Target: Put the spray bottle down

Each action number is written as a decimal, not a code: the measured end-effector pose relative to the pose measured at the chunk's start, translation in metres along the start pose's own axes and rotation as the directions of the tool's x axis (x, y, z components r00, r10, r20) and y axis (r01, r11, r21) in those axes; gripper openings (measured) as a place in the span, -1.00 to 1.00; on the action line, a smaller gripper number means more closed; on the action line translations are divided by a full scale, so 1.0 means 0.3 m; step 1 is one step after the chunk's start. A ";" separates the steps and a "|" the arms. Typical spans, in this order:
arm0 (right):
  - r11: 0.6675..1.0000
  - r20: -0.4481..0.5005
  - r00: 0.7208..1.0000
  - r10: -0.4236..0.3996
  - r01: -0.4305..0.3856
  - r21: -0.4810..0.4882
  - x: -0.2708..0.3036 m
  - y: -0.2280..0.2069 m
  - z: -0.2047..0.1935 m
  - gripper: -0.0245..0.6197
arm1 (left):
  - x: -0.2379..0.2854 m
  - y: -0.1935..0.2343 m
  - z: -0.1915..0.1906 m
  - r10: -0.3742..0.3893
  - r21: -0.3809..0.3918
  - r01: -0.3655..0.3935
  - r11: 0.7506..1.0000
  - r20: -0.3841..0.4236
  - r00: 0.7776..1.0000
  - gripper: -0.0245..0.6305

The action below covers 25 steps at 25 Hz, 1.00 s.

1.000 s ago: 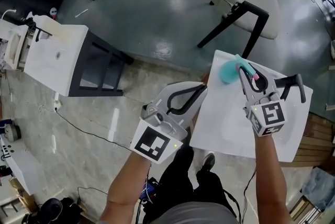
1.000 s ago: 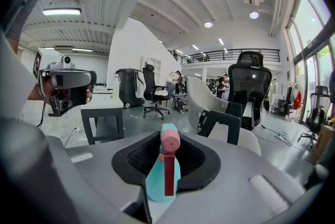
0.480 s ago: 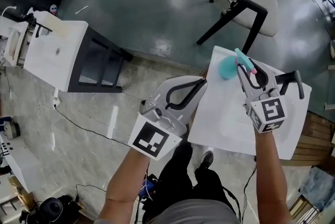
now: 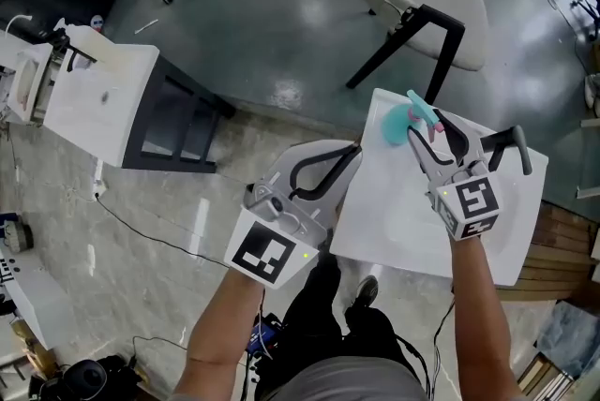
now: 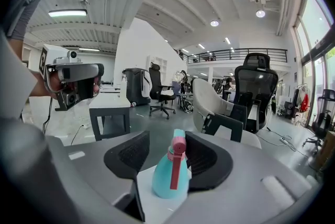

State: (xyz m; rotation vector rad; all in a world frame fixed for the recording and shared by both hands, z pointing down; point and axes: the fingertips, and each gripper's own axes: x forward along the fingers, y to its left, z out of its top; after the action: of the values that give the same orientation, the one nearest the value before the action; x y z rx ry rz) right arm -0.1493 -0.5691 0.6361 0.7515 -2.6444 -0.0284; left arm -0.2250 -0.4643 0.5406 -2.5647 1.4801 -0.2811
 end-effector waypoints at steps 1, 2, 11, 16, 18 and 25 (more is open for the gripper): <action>1.000 0.000 1.000 0.004 -0.004 -0.004 -0.005 0.003 0.005 -0.23 | -0.001 -0.002 0.008 0.001 0.002 -0.001 1.000 0.002 1.000 -0.92; 1.000 -0.001 1.000 0.007 -0.007 -0.009 -0.010 0.005 0.010 -0.19 | -0.003 -0.004 0.017 0.002 0.005 -0.002 1.000 0.003 1.000 -0.92; 0.999 0.043 0.999 -0.010 0.011 -0.042 -0.094 -0.005 0.113 -0.07 | -0.031 -0.023 0.119 0.012 0.035 -0.013 0.999 0.021 1.000 -0.92; 0.998 0.106 0.994 -0.033 0.039 -0.057 -0.202 0.001 0.239 -0.14 | -0.072 -0.041 0.219 0.019 0.057 -0.021 0.998 0.038 0.999 -0.92; 0.997 0.138 0.990 -0.037 0.046 -0.064 -0.257 0.007 0.296 -0.24 | -0.092 -0.054 0.264 0.022 0.062 -0.025 0.998 0.042 0.999 -0.92; 0.994 0.231 0.973 -0.020 0.044 -0.100 -0.506 0.046 0.493 -0.92 | -0.165 -0.138 0.443 0.028 0.108 -0.034 0.994 0.052 0.998 -0.92</action>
State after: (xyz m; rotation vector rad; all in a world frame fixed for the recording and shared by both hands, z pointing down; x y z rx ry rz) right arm -0.0930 -0.4924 0.4460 0.7986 -2.8213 -0.2771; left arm -0.1820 -0.3942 0.4178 -2.4437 1.4439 -0.2823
